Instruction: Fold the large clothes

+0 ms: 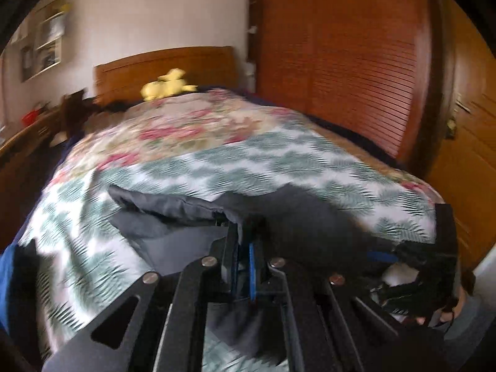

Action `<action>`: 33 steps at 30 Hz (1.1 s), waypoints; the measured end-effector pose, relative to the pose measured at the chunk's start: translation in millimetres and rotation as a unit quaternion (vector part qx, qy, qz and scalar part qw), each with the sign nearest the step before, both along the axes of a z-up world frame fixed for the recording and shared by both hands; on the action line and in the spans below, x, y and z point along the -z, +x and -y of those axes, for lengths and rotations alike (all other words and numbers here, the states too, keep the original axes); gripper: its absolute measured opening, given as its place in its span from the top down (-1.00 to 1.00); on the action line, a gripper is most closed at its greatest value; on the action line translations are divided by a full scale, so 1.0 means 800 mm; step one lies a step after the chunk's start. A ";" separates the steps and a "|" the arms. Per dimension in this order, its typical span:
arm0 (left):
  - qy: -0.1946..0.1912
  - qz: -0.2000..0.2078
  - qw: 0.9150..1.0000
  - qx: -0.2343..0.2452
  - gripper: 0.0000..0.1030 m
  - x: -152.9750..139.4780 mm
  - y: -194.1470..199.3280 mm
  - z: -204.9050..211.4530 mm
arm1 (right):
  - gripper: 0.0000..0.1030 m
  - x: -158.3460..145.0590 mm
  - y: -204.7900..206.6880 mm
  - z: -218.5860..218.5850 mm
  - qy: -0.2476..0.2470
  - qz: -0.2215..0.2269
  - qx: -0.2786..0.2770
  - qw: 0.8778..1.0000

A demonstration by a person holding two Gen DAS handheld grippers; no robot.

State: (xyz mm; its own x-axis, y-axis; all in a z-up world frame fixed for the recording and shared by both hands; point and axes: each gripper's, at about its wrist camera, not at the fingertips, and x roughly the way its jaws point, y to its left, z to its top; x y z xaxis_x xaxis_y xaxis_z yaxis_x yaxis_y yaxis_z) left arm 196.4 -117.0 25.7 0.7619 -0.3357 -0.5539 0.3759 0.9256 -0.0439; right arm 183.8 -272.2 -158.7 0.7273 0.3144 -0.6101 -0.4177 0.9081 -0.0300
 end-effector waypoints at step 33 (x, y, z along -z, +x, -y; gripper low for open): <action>0.017 -0.029 0.999 0.024 0.60 0.051 -0.079 0.011 | 0.01 -0.037 -0.035 0.078 0.028 0.020 0.067 0.997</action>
